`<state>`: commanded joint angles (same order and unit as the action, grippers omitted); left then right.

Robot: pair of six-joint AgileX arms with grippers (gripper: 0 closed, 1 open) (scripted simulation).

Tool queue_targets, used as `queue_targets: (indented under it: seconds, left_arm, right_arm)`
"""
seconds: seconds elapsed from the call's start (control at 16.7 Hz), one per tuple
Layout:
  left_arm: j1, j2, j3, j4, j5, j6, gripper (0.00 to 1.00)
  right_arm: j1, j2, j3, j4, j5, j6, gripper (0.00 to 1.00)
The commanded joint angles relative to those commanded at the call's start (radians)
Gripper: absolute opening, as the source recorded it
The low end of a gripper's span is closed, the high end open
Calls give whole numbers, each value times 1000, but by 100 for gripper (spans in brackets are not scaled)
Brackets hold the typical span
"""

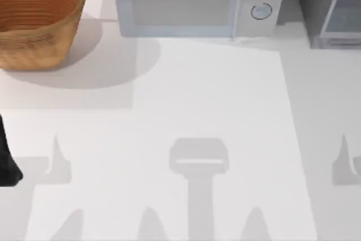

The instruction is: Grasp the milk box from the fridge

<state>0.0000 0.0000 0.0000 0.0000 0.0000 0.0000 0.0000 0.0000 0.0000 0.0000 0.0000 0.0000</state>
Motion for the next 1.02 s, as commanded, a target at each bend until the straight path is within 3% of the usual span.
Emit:
queue_targets:
  seconds: [0.24, 0.42, 1.02]
  left_arm:
    - [0, 0, 0, 0, 0, 0, 100]
    - [0, 0, 0, 0, 0, 0, 100]
    - [0, 0, 0, 0, 0, 0, 100]
  right_arm:
    - [-13, 32, 6, 32, -13, -1, 100]
    - [-60, 158, 26, 160, -59, -4, 100]
    - [-334, 1126, 107, 1001, -318, 6, 100]
